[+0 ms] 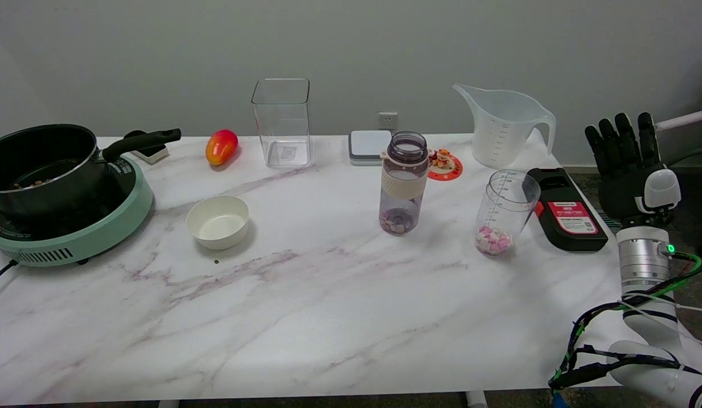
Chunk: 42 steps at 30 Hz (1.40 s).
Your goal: Pick up the measuring cup.
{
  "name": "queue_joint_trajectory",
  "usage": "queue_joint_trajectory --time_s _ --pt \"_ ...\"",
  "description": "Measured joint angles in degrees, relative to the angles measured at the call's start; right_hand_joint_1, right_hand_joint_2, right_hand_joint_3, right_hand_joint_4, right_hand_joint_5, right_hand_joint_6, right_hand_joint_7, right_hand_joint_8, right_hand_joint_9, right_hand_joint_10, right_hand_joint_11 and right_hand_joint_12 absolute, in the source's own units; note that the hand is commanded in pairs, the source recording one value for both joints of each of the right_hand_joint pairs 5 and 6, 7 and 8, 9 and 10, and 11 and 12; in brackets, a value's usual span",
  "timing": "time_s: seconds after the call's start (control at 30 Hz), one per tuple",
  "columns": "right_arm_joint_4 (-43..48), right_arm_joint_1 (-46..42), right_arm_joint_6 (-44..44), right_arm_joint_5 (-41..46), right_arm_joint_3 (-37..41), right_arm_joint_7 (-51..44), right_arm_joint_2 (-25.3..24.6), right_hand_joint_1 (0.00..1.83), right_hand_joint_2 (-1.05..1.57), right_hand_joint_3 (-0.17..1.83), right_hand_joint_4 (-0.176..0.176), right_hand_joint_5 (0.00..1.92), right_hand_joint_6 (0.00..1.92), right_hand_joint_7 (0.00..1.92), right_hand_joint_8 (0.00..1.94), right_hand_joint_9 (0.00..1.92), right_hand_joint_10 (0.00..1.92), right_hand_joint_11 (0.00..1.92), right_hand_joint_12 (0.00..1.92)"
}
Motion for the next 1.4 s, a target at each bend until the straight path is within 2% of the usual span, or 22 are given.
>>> queue_joint_trajectory --time_s 0.07,0.2,0.4,0.67,1.4 --pt "-0.20 0.17 0.00 -0.36 -0.04 0.31 0.02 1.12 -0.55 0.86 0.000 0.00 0.00 0.23 0.23 0.35 0.35 0.46 0.46" --pt "-0.79 0.52 0.00 -2.21 0.06 0.78 0.08 1.13 -0.65 0.94 0.000 0.00 0.00 0.23 0.23 0.34 0.34 0.45 0.45" --pt "-1.95 1.06 0.00 -8.09 1.11 1.30 0.26 1.16 -0.82 0.79 0.000 0.00 0.00 0.20 0.20 0.32 0.32 0.43 0.43" --pt "-2.98 1.61 -0.48 -15.83 1.95 1.70 0.46 1.17 -0.84 0.79 0.000 0.00 0.00 0.19 0.19 0.31 0.31 0.42 0.42" --pt "-7.86 4.74 -5.22 -27.56 2.03 1.76 0.53 1.20 -1.01 0.92 0.000 0.01 0.01 0.27 0.27 0.32 0.32 0.39 0.39"
